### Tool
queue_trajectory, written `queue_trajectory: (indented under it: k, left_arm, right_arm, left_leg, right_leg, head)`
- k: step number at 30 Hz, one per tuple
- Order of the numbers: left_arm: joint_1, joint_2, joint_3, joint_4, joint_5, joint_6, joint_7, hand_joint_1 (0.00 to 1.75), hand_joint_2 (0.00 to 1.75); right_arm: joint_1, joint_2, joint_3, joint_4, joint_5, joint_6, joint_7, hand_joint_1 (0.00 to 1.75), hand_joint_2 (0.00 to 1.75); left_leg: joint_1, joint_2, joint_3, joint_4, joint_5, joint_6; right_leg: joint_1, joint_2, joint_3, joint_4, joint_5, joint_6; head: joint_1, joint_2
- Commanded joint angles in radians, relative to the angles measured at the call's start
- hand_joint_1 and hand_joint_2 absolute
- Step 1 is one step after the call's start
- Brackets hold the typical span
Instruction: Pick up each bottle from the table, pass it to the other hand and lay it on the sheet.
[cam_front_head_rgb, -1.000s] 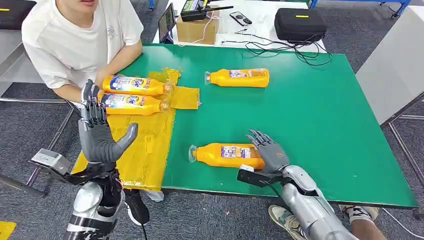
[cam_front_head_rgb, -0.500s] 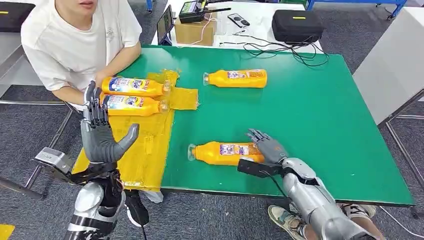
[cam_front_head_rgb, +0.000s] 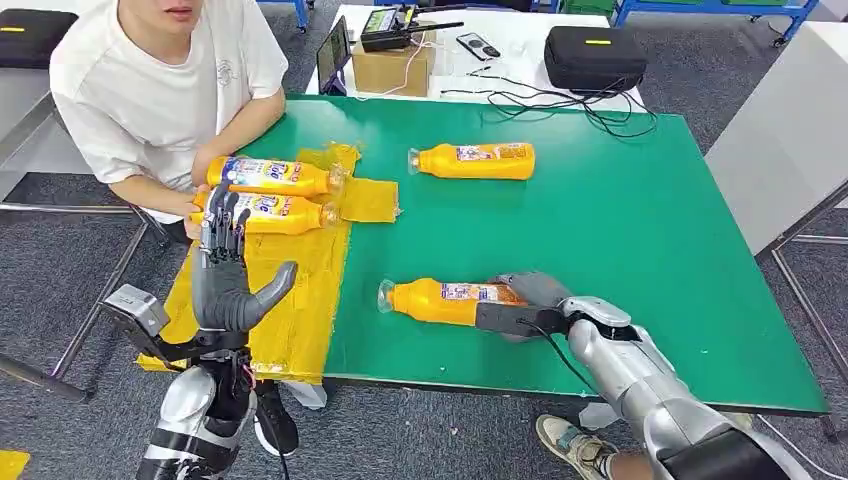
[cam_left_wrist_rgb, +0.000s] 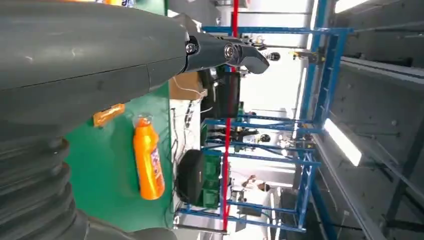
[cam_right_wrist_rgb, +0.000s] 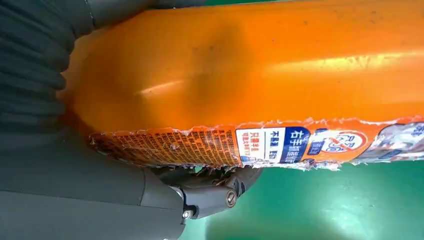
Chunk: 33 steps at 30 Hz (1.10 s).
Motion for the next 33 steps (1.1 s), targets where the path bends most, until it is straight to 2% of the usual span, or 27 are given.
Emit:
queue_trajectory:
  k: [1,5,7,10,13,16,18,22,24,25,27,29,30,33]
  left_arm:
    - [-0.006,0.032,-0.019,0.061,-0.004,0.001,0.004,0.0,1.75]
    - [-0.004,0.028,-0.014,0.07,-0.007,0.003,0.002,0.0,1.75]
    - [-0.001,0.026,-0.015,0.07,-0.016,0.013,-0.009,0.0,1.75]
    - [0.015,0.004,0.004,0.045,-0.012,0.069,-0.039,0.0,1.75]
    - [0.033,-0.032,0.025,0.018,-0.018,0.174,-0.081,0.0,1.75]
    - [0.068,-0.069,0.043,0.032,0.016,0.237,-0.094,0.0,1.75]
    - [0.108,-0.084,0.042,0.033,0.064,0.224,-0.109,0.0,1.75]
    - [0.136,-0.085,0.033,0.013,0.086,0.202,-0.124,0.0,1.75]
    - [0.18,-0.072,-0.002,-0.019,0.099,0.123,-0.122,0.0,1.75]
    - [0.197,-0.074,-0.013,-0.028,0.089,0.108,-0.126,0.0,1.75]
    - [0.207,-0.076,-0.02,-0.034,0.086,0.103,-0.128,0.0,1.75]
    - [0.211,-0.058,-0.059,-0.036,0.074,0.034,-0.147,0.0,1.75]
    - [0.216,-0.047,-0.102,-0.015,0.075,-0.052,-0.121,0.0,1.75]
    - [0.223,-0.06,-0.114,0.003,0.063,-0.054,-0.134,0.0,1.75]
  right_arm:
    - [0.056,-0.009,0.083,0.098,-0.003,0.037,0.017,1.75,1.75]
    - [0.069,-0.011,0.094,0.095,-0.029,0.033,0.005,1.75,1.75]
    - [0.099,-0.015,0.054,0.071,-0.094,0.009,-0.06,1.75,1.75]
    - [0.181,-0.003,-0.033,-0.005,-0.22,-0.086,-0.177,1.75,1.75]
    - [0.252,0.04,-0.109,-0.115,-0.315,-0.177,-0.225,1.75,1.75]
    - [0.323,0.106,-0.232,-0.285,-0.432,-0.276,-0.261,1.75,1.75]
    - [0.373,0.134,-0.298,-0.421,-0.493,-0.314,-0.273,1.75,1.75]
    - [0.401,0.142,-0.334,-0.497,-0.523,-0.329,-0.28,1.75,1.75]
    - [0.431,0.164,-0.407,-0.586,-0.585,-0.395,-0.341,1.75,1.75]
    - [0.443,0.16,-0.425,-0.628,-0.591,-0.405,-0.337,1.75,1.75]
    - [0.449,0.153,-0.436,-0.649,-0.592,-0.403,-0.336,1.75,1.75]
    - [0.451,0.166,-0.469,-0.658,-0.613,-0.41,-0.349,1.75,1.75]
    - [0.45,0.173,-0.484,-0.661,-0.625,-0.416,-0.376,1.75,1.75]
    - [0.449,0.175,-0.486,-0.661,-0.626,-0.411,-0.377,1.75,1.75]
  left_leg:
    - [0.002,-0.004,0.002,-0.002,0.0,-0.001]
    - [0.002,-0.005,0.002,-0.002,0.0,-0.002]
    - [0.002,-0.005,0.002,-0.003,0.0,-0.002]
    - [0.003,-0.007,0.003,-0.004,0.001,-0.002]
    - [0.003,-0.005,0.003,-0.003,0.0,-0.002]
    - [0.004,0.0,0.002,-0.002,-0.002,-0.003]
    - [0.003,0.0,0.001,-0.002,-0.002,-0.003]
    - [0.004,0.001,-0.005,0.0,-0.003,-0.004]
    - [0.004,-0.001,-0.009,0.001,-0.003,-0.003]
    - [0.004,0.001,-0.01,0.001,-0.004,-0.004]
    - [0.003,-0.002,-0.014,0.0,-0.001,-0.002]
    - [0.003,-0.001,-0.015,0.001,-0.002,-0.002]
    - [0.003,-0.003,-0.014,0.0,-0.002,-0.002]
    - [0.002,-0.002,-0.017,0.0,-0.001,-0.002]
  right_leg:
    - [0.002,-0.005,0.004,-0.004,0.0,-0.003]
    - [0.003,-0.005,0.003,-0.004,-0.001,-0.003]
    - [0.002,-0.005,0.003,-0.004,-0.001,-0.003]
    - [0.004,-0.008,0.005,-0.006,-0.001,-0.004]
    - [0.003,-0.005,0.005,-0.005,-0.001,-0.003]
    - [0.004,0.0,0.013,-0.003,-0.001,-0.003]
    - [0.003,0.0,0.011,-0.002,-0.001,-0.003]
    - [0.004,0.0,0.005,0.0,-0.001,-0.004]
    - [0.004,-0.001,0.002,0.001,-0.002,-0.003]
    - [0.004,0.001,0.001,0.001,-0.002,-0.004]
    - [0.003,-0.002,-0.003,0.001,-0.002,-0.001]
    - [0.003,-0.001,-0.003,0.001,-0.002,-0.001]
    - [0.003,-0.003,-0.001,0.0,-0.003,-0.002]
    - [0.002,-0.002,-0.004,0.0,-0.001,-0.002]
  head:
    - [0.0,0.0]
    - [0.0,0.0]
    - [0.0,0.0]
    - [0.0,0.0]
    - [0.001,0.0]
    - [0.0,0.0]
    - [0.0,0.0]
    - [0.0,0.0]
    - [0.0,0.0]
    - [0.0,0.0]
    - [0.0,0.0]
    - [0.0,0.0]
    - [0.0,0.0]
    - [0.0,0.0]
